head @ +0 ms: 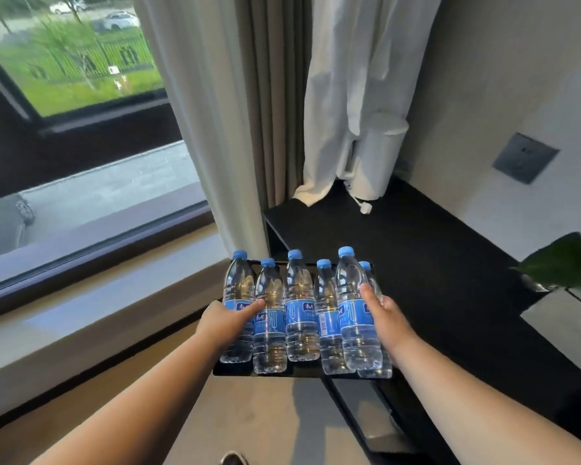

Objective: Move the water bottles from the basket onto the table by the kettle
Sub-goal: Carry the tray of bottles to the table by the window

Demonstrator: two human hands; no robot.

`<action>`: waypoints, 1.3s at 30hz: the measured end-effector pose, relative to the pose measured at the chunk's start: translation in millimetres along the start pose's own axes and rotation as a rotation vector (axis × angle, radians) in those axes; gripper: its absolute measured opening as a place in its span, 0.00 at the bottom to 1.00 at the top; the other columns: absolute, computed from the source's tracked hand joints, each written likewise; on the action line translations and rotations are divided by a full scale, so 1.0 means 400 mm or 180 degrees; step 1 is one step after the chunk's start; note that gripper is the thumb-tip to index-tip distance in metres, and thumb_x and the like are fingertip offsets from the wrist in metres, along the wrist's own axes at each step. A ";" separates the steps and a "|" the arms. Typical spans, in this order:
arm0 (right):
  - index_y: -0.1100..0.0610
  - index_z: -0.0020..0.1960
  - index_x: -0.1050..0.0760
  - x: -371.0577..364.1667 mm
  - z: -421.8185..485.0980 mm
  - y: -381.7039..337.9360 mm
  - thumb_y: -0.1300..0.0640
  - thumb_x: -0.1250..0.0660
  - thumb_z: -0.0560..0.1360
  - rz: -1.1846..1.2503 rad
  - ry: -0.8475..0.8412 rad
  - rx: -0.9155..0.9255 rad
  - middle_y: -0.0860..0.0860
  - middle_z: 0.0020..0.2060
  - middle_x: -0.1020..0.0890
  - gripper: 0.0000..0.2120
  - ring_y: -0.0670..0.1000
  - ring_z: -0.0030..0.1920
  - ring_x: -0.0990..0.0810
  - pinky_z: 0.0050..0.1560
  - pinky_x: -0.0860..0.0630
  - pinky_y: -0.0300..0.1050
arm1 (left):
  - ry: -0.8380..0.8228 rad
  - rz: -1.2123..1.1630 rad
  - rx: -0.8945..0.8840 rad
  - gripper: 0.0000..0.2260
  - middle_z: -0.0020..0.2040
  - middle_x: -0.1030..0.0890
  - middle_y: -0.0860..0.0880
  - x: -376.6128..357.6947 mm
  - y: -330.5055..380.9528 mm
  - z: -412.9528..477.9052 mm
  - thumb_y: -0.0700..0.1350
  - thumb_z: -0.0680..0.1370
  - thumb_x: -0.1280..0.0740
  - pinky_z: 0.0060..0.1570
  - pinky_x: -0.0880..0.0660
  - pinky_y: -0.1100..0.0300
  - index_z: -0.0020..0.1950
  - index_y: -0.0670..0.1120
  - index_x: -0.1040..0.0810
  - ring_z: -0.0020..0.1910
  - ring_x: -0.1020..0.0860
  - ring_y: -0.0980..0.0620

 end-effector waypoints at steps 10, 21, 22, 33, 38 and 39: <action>0.54 0.63 0.20 0.201 0.069 0.033 0.25 0.36 0.74 0.0504 0.0965 -0.0211 0.57 0.54 0.13 0.34 0.59 0.56 0.14 0.65 0.21 0.65 | -0.0760 0.0455 -0.0396 0.29 0.40 0.13 0.48 -0.262 0.261 0.223 0.69 0.63 0.21 0.42 0.17 0.52 0.50 0.48 0.18 0.39 0.14 0.49; 0.49 0.57 0.16 0.242 0.091 0.087 0.22 0.36 0.70 0.1266 0.1778 -0.0342 0.56 0.51 0.11 0.34 0.59 0.55 0.12 0.66 0.22 0.68 | -0.1691 0.1585 -0.1102 0.26 0.35 0.13 0.53 -0.502 0.540 0.401 0.68 0.65 0.21 0.32 0.23 0.61 0.46 0.47 0.15 0.33 0.14 0.55; 0.50 0.57 0.16 0.240 0.086 0.098 0.22 0.35 0.70 0.1351 0.1887 -0.0382 0.57 0.50 0.11 0.35 0.60 0.54 0.12 0.65 0.22 0.69 | -0.1763 0.1691 -0.1143 0.26 0.36 0.13 0.52 -0.521 0.553 0.409 0.68 0.65 0.21 0.33 0.24 0.61 0.46 0.46 0.14 0.35 0.14 0.54; 0.50 0.67 0.21 0.220 0.044 0.165 0.25 0.40 0.76 0.1331 0.2551 -0.0974 0.50 0.56 0.14 0.35 0.51 0.57 0.16 0.63 0.22 0.54 | -0.2414 0.2392 -0.1379 0.28 0.50 0.14 0.50 -0.669 0.592 0.435 0.69 0.69 0.25 0.42 0.24 0.58 0.58 0.49 0.16 0.46 0.17 0.51; 0.53 0.58 0.18 0.226 0.058 0.162 0.23 0.40 0.74 0.1244 0.2485 -0.1177 0.53 0.49 0.12 0.36 0.52 0.51 0.14 0.52 0.20 0.49 | -0.2367 0.2340 -0.1275 0.29 0.46 0.14 0.49 -0.663 0.587 0.450 0.70 0.67 0.25 0.47 0.18 0.53 0.54 0.47 0.15 0.44 0.15 0.49; 0.53 0.58 0.18 0.226 0.061 0.162 0.22 0.41 0.73 0.1220 0.2452 -0.1187 0.52 0.49 0.12 0.37 0.51 0.50 0.13 0.51 0.20 0.48 | -0.2316 0.2387 -0.1307 0.29 0.46 0.14 0.49 -0.662 0.588 0.451 0.71 0.67 0.25 0.49 0.17 0.52 0.53 0.47 0.15 0.44 0.15 0.48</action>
Point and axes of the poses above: each hand's wrist, its own z-axis towards the middle knuckle, its own x-axis out of the back of the hand, y = z × x, the point moved 9 cm from there along z, towards the middle knuckle
